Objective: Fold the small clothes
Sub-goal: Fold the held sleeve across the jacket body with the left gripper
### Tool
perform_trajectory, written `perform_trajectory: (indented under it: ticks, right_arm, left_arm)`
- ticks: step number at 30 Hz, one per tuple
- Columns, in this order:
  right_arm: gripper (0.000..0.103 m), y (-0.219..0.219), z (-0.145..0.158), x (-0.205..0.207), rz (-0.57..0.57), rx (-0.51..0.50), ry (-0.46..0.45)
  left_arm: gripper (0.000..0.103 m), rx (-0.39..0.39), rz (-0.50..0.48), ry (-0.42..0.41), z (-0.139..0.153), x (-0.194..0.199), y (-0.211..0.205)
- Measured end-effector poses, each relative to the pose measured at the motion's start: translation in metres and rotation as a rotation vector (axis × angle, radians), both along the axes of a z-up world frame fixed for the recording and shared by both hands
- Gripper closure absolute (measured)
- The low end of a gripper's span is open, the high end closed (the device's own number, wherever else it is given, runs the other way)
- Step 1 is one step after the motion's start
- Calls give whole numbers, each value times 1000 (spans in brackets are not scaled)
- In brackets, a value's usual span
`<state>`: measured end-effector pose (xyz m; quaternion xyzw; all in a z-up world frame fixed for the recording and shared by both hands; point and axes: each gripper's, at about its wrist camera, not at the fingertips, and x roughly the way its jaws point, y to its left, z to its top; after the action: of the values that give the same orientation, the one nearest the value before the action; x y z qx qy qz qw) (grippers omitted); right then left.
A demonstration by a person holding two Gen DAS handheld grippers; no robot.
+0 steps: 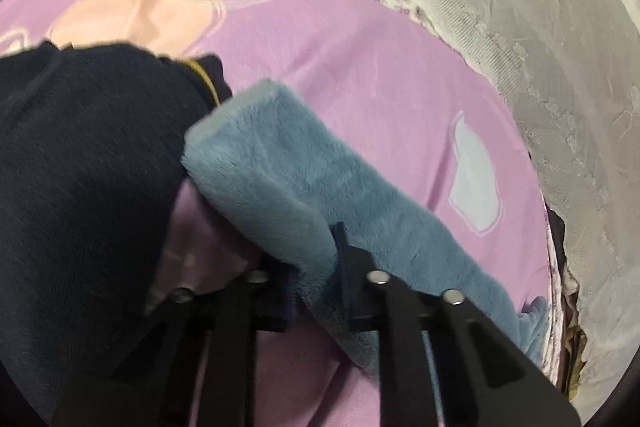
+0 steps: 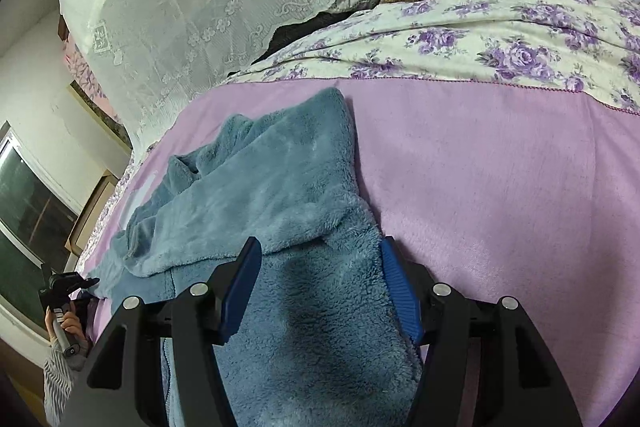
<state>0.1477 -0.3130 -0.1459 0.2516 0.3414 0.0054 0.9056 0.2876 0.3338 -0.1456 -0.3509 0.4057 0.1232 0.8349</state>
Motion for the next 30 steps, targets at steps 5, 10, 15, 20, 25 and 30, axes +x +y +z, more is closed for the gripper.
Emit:
perform_trajectory:
  ticks: [5, 10, 15, 20, 25, 30]
  right_arm:
    - [41, 0, 0, 0, 0, 2, 3]
    - [41, 0, 0, 0, 1, 2, 3]
    - [41, -2, -1, 1, 1, 12, 5]
    - [41, -5, -3, 1, 0, 32, 5]
    - [41, -7, -4, 1, 0, 52, 7]
    - [41, -9, -5, 1, 2, 70, 8]
  left_arm:
    - [94, 150, -41, -41, 27, -8, -19]
    - [94, 324, -110, -66, 64, -14, -53]
    - [94, 402, -178, -88, 95, -12, -87]
    - [94, 453, -234, -124, 117, -11, -127]
    - [94, 498, -303, -174, 140, -13, -175]
    - [94, 556, -360, -224, 158, -16, -228]
